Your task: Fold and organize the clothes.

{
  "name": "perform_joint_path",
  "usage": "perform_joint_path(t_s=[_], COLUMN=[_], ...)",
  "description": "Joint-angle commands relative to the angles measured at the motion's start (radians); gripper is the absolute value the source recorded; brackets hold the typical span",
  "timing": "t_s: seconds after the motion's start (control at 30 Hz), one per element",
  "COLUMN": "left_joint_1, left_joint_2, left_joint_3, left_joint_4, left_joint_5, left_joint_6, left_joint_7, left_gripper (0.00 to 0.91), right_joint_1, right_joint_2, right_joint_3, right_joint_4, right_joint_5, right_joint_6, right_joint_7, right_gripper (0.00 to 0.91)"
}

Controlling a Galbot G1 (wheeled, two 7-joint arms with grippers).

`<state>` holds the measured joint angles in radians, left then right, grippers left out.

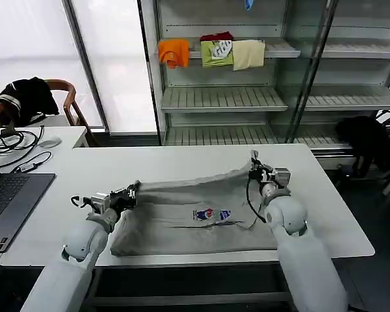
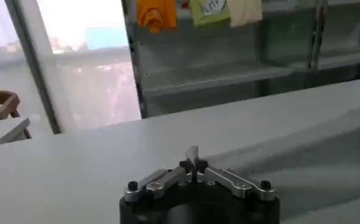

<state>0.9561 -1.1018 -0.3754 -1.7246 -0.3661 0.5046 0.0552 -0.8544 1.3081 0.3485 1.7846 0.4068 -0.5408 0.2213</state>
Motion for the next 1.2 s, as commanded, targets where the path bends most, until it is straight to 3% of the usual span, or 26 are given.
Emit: perform_joint_path(t_s=[0.03, 0.37, 0.9, 0.97, 1.0, 1.03, 1.1, 1.13, 1.17, 1.2], left_joint_1=[0.149, 0.187, 0.16, 0.158, 0.159, 0.159, 0.16, 0.16, 0.161, 0.165], left_joint_2=[0.022, 0.003, -0.02, -0.02, -0.02, -0.022, -0.024, -0.024, -0.024, -0.023], left_joint_3=[-0.029, -0.027, -0.021, -0.021, -0.021, -0.022, -0.024, -0.024, -0.026, -0.028], left_joint_4=[-0.124, -0.105, -0.023, -0.022, -0.024, -0.027, -0.035, -0.038, -0.045, -0.064], left_joint_5=[0.006, 0.031, 0.081, 0.086, 0.087, 0.091, 0.099, 0.104, 0.107, 0.109], left_joint_6=[-0.001, -0.005, -0.021, -0.022, -0.022, -0.022, -0.021, -0.021, -0.02, -0.018], left_joint_7=[0.005, 0.019, 0.037, 0.037, 0.037, 0.037, 0.035, 0.035, 0.035, 0.029], left_gripper=[0.02, 0.02, 0.02, 0.091, 0.242, 0.484, 0.756, 0.826, 0.826, 0.907], right_joint_1=[-0.29, -0.465, -0.484, -0.478, -0.475, -0.472, -0.468, -0.467, -0.466, -0.466], right_joint_2=[-0.001, 0.01, 0.037, 0.039, 0.041, 0.042, 0.043, 0.043, 0.043, 0.041], right_joint_3=[0.044, 0.059, 0.044, 0.04, 0.038, 0.037, 0.033, 0.032, 0.033, 0.035], right_joint_4=[0.28, 0.309, 0.143, 0.134, 0.13, 0.126, 0.123, 0.125, 0.131, 0.142], right_joint_5=[-0.011, -0.074, -0.129, -0.133, -0.136, -0.137, -0.139, -0.14, -0.14, -0.137], right_joint_6=[-0.012, 0.022, 0.099, 0.106, 0.111, 0.112, 0.12, 0.123, 0.125, 0.125], right_joint_7=[0.041, 0.106, 0.151, 0.153, 0.151, 0.148, 0.145, 0.142, 0.139, 0.138], right_gripper=[0.0, 0.0, 0.0, 0.544, 0.907, 0.907, 0.907, 0.907, 0.907, 0.907])
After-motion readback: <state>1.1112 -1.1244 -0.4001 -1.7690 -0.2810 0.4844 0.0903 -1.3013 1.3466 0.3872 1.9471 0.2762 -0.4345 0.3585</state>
